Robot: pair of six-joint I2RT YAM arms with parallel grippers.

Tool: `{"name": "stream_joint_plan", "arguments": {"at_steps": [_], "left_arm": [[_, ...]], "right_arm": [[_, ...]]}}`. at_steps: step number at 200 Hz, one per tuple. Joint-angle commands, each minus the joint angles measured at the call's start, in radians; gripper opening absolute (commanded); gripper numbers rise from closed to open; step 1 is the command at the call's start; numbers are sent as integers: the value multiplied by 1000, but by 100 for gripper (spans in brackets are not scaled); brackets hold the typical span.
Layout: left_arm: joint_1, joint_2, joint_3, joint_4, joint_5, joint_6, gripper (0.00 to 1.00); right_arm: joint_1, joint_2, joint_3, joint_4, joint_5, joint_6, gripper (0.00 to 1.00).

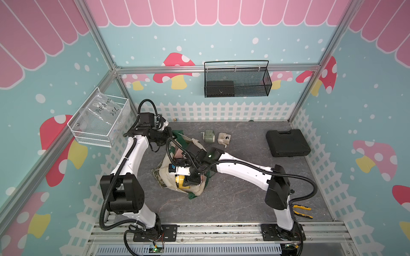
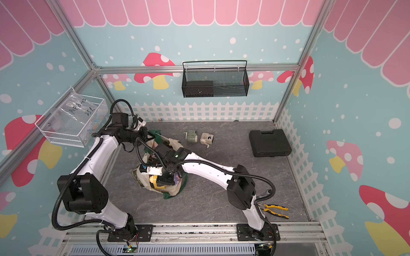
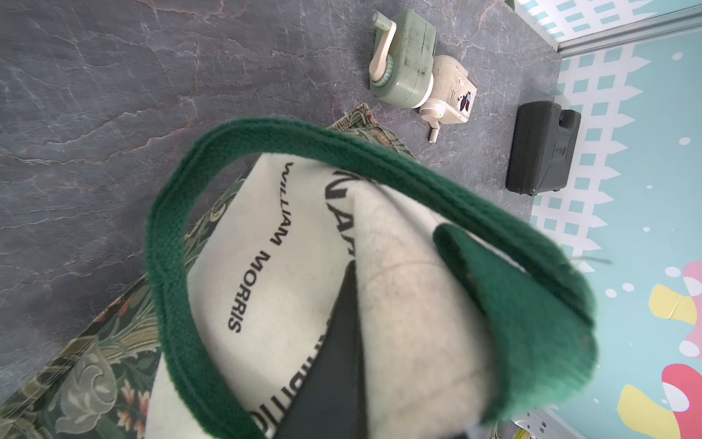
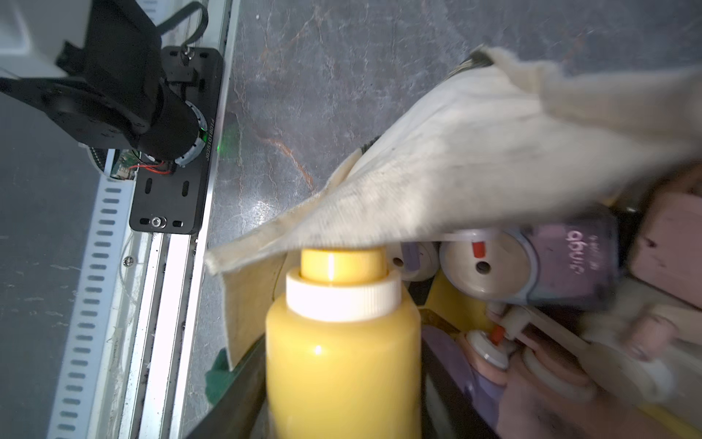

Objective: Take out the pencil sharpeners from the tote bags
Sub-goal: Pick up the pencil sharpener from the canvas bag, then place the pencil sharpener at the center of the board.

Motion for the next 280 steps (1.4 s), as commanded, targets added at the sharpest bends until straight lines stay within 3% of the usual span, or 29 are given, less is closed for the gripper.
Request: {"name": "stream_joint_plan", "arguments": {"at_steps": [1, 82, 143, 213, 280], "left_arm": [[-1, -37, 8, 72, 22, 3, 0], [-1, -36, 8, 72, 22, -2, 0], [1, -37, 11, 73, 22, -3, 0], [0, -39, 9, 73, 22, -1, 0], [1, -40, 8, 72, 22, 0, 0]], "right_arm": [[-9, -99, -53, 64, 33, 27, 36], [-163, -317, -220, 226, 24, 151, 34], [-423, -471, -406, 357, 86, 280, 33], [-720, -333, -494, 486, 48, 535, 29], [-849, -63, -393, 590, -100, 699, 28]]}}
